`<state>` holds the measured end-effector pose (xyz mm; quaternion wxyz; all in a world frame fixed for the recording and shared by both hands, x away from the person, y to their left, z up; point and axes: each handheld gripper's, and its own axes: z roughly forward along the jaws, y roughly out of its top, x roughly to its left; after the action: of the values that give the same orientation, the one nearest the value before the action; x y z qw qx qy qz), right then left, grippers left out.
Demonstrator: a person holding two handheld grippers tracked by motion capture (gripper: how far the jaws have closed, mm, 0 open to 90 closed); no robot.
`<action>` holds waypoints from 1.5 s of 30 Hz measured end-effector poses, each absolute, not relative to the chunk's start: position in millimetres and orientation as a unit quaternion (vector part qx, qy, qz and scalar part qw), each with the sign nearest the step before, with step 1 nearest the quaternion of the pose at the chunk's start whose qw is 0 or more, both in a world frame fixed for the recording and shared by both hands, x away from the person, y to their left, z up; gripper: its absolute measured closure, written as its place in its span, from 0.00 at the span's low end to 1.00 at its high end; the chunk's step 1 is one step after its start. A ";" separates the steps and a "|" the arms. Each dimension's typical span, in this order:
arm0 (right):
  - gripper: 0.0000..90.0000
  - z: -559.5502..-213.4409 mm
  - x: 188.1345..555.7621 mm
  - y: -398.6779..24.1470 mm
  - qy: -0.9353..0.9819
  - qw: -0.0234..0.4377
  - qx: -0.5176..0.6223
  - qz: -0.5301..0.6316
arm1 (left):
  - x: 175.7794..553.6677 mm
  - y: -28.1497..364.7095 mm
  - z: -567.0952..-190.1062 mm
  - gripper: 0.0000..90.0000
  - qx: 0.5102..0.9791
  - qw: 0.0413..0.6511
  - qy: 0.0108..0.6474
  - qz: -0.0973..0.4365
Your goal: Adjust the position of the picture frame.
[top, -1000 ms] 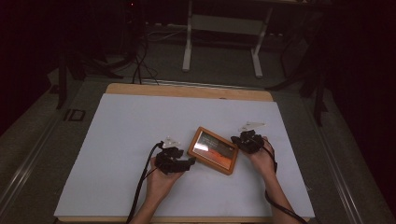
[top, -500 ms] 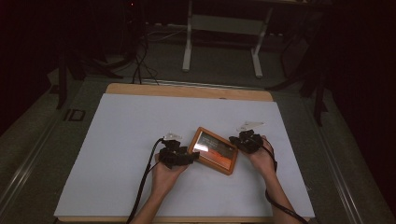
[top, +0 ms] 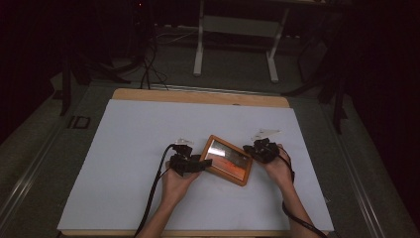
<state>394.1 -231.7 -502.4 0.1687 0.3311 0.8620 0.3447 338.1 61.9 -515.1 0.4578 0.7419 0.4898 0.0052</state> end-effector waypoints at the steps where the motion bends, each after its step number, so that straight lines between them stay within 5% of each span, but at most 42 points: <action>1: 1.00 -501.7 393.8 -231.8 0.862 0.168 0.330 0.346 | 338.2 62.3 -515.6 0.47 0.742 0.458 0.490 0.003; 13: 0.95 -486.1 390.8 -232.0 0.862 0.169 0.315 0.360 | 345.0 65.5 -529.6 0.50 0.742 0.450 0.494 -0.047; 28: 0.56 -481.9 396.1 -213.3 0.889 0.090 0.268 0.360 | 357.1 73.1 -536.7 0.52 0.759 0.432 0.476 -0.102; 45: 0.44 -489.5 400.6 -210.2 0.891 0.061 0.261 0.367 | 366.1 76.3 -535.1 0.57 0.771 0.429 0.451 -0.133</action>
<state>400.6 -210.2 -489.5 0.0609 0.2606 0.8910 0.3668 366.1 76.3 -535.1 0.4294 0.7711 0.4508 -0.1333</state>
